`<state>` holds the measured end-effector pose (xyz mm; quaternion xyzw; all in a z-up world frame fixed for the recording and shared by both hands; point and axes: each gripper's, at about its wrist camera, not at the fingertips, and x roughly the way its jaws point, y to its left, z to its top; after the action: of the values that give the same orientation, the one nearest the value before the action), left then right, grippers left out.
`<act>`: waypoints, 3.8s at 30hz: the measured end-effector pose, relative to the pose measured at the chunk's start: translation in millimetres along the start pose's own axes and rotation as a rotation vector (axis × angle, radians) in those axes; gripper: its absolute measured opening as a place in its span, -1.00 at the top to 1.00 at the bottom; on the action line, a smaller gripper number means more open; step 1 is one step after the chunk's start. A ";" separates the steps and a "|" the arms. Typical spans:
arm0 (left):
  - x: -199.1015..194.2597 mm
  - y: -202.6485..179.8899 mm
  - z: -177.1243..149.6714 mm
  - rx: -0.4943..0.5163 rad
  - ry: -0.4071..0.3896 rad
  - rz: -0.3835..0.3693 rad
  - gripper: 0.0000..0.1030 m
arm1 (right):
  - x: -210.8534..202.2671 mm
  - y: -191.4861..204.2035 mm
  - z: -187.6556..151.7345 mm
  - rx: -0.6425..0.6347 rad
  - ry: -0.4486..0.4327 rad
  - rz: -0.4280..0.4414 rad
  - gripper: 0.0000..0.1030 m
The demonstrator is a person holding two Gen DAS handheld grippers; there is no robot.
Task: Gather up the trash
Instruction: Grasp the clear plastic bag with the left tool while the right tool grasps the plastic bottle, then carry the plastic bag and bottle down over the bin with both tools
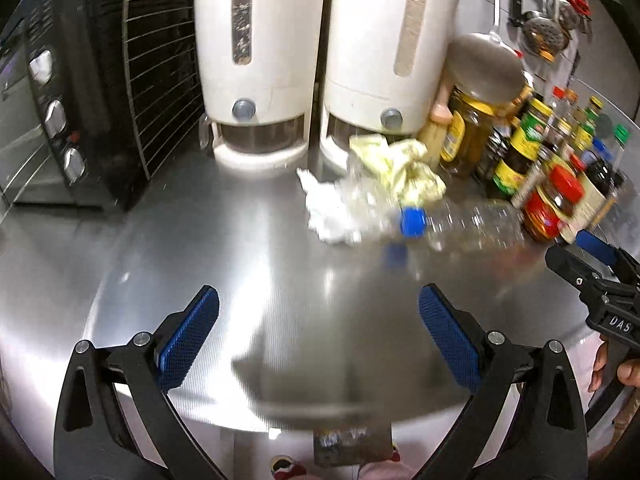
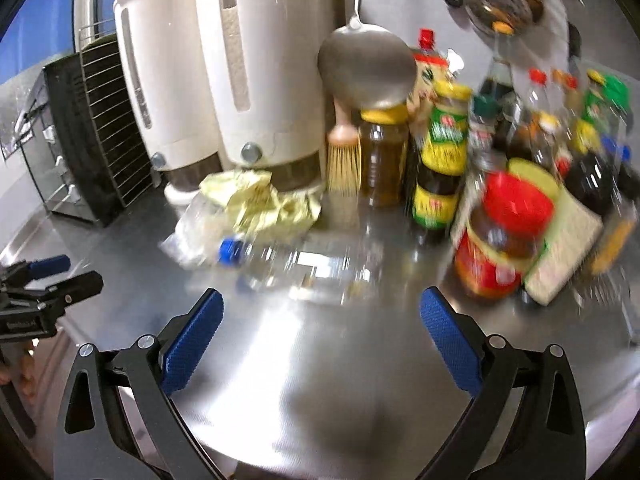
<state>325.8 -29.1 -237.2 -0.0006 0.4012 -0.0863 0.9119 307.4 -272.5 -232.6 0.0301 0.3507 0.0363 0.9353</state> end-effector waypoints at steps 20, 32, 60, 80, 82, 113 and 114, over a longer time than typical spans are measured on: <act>103.0 -16.2 61.6 -0.009 0.078 -0.064 -0.57 | 94.9 -17.6 25.1 -0.077 0.125 0.162 -0.92; 126.9 -29.6 63.7 0.070 0.111 -0.052 0.19 | 90.3 4.2 12.8 -0.151 0.192 0.252 -0.92; 95.5 -17.8 54.2 0.113 0.079 -0.007 0.82 | 71.5 30.1 -11.1 -0.186 0.203 0.257 -0.32; -80.9 -26.9 -39.8 0.127 -0.018 -0.064 0.82 | -104.2 44.3 -41.1 -0.106 0.035 0.076 -0.26; -101.4 -29.9 -55.6 0.131 -0.034 -0.078 0.82 | -125.2 49.1 -49.7 -0.107 0.018 0.075 -0.26; 59.5 -31.2 -307.1 0.097 0.354 -0.169 0.82 | -1.5 55.5 -285.7 0.054 0.313 0.022 -0.25; 70.2 -31.2 -312.3 0.090 0.372 -0.168 0.82 | 6.2 55.2 -291.2 0.060 0.325 0.015 -0.25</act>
<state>138.9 -49.7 -498.0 0.0226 0.5569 -0.1786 0.8108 117.8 -208.0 -451.2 0.0543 0.4980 0.0369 0.8647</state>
